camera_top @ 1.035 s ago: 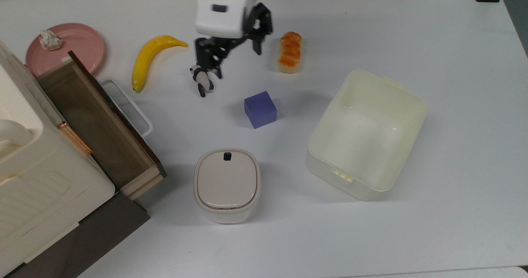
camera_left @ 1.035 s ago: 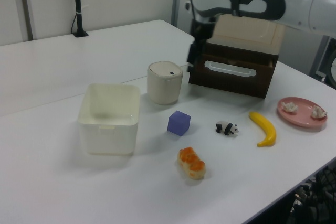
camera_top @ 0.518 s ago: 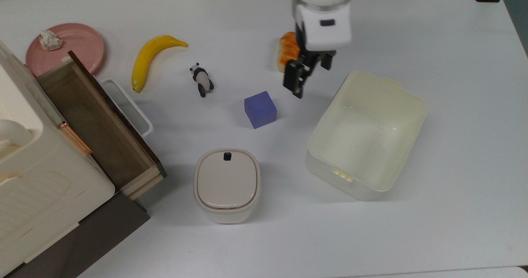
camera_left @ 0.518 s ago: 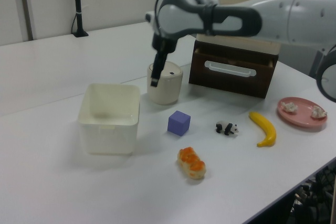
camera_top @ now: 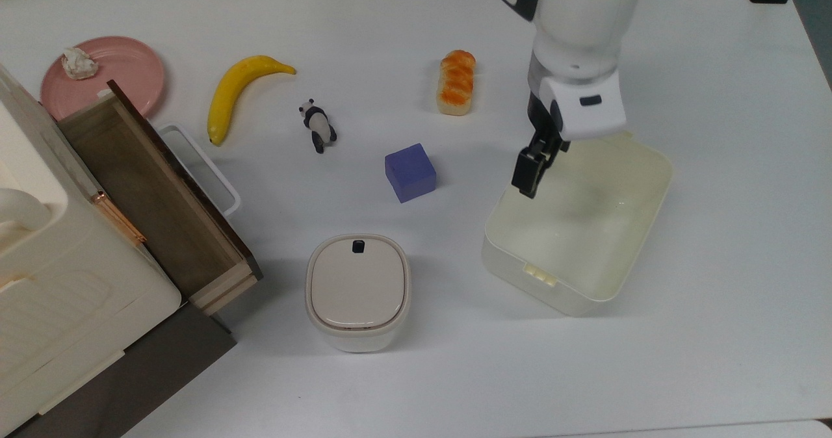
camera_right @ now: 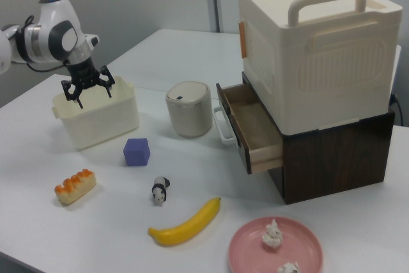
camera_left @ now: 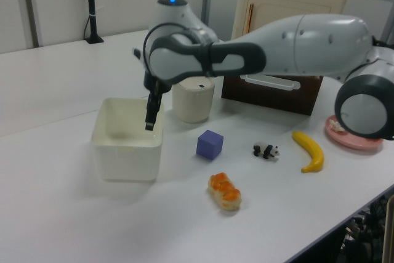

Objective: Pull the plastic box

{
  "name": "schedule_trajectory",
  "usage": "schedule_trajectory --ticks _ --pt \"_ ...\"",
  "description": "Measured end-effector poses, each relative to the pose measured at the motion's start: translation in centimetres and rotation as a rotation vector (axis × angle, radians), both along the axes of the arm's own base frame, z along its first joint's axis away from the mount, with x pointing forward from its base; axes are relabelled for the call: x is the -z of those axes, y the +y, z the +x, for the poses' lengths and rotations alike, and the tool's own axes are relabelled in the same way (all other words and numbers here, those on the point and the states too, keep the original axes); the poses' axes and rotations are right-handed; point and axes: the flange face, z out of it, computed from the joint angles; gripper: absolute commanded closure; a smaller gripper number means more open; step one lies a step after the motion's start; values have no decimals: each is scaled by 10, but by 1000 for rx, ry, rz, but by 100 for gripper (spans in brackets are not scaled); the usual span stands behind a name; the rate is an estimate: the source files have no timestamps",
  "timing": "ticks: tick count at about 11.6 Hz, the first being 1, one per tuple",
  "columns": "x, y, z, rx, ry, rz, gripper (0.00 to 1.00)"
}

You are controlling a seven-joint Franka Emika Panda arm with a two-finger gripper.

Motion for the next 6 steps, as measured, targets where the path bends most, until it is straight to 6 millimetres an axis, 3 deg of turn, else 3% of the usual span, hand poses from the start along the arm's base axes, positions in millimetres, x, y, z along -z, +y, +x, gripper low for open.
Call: schedule_trajectory --ticks 3,6 --pt "20 12 1 -26 0 -30 0" --pt "26 3 -3 -43 57 -81 0"
